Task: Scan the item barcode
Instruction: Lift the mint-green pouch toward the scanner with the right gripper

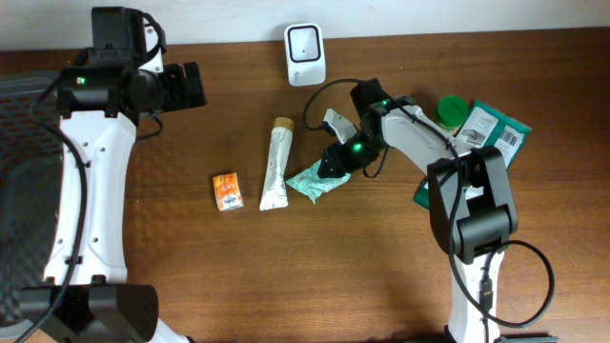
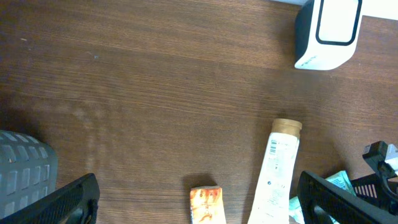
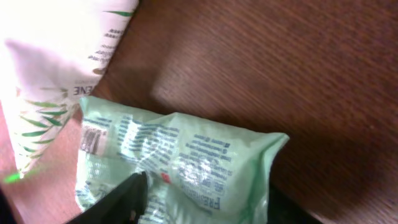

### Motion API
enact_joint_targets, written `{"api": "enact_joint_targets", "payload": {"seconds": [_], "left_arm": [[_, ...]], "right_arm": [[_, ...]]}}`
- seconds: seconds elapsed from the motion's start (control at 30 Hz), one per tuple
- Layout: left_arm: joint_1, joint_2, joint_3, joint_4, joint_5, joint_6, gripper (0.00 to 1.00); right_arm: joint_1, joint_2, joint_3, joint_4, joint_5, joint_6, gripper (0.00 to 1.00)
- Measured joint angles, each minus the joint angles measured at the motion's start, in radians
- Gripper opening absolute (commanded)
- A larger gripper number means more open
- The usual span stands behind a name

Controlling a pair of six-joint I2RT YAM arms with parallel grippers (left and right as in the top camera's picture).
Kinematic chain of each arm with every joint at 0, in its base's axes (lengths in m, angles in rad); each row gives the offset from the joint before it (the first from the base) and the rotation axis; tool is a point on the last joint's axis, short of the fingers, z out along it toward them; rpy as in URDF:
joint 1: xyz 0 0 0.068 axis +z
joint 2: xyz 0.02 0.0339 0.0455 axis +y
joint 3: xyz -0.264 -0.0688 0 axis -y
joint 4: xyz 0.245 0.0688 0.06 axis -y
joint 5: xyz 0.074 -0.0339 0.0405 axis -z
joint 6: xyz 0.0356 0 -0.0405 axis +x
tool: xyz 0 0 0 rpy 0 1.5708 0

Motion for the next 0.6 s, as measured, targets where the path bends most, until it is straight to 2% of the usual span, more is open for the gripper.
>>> {"api": "enact_joint_targets", "payload": {"seconds": [0.2,0.4,0.6], "left_arm": [[0.000,0.000,0.000,0.000,0.000,0.000,0.99],[0.000,0.000,0.000,0.000,0.000,0.000,0.99],[0.000,0.000,0.000,0.000,0.000,0.000,0.99]], "right_arm": [[-0.002,0.010,0.003,-0.025,-0.022,0.011,0.04],[-0.013,0.019,0.041,-0.133,-0.033,0.019,0.04],[-0.054,0.008,0.203,-0.338,-0.034,-0.034,0.04]]}}
